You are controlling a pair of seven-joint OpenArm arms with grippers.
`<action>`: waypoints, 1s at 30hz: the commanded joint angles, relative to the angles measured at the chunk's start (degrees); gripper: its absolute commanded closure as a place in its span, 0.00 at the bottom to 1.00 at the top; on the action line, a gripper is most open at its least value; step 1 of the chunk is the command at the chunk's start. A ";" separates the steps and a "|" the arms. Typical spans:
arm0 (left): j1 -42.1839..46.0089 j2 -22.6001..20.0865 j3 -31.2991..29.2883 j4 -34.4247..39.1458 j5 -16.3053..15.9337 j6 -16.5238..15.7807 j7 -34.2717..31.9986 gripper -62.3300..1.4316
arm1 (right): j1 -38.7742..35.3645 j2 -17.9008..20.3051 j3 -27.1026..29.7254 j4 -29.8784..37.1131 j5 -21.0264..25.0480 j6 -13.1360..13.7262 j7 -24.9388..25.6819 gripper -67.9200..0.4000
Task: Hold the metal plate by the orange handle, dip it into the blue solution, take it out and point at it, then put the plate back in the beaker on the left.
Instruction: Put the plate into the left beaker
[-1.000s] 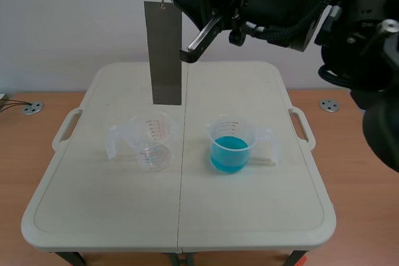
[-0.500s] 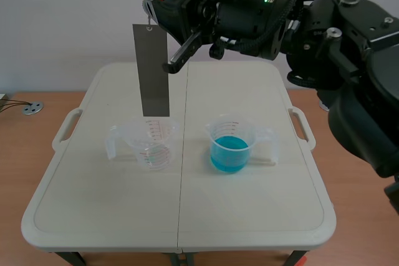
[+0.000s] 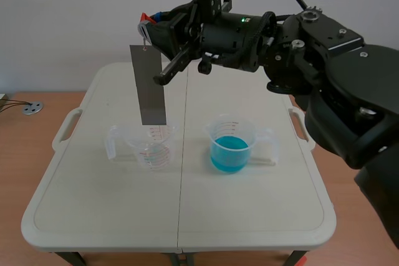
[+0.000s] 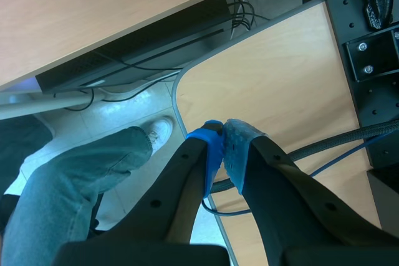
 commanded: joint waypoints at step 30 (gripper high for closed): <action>0.15 0.13 0.04 0.87 -0.13 -2.03 -0.37 0.95 | 1.40 -2.23 -1.44 -5.18 0.68 -0.13 1.11 0.98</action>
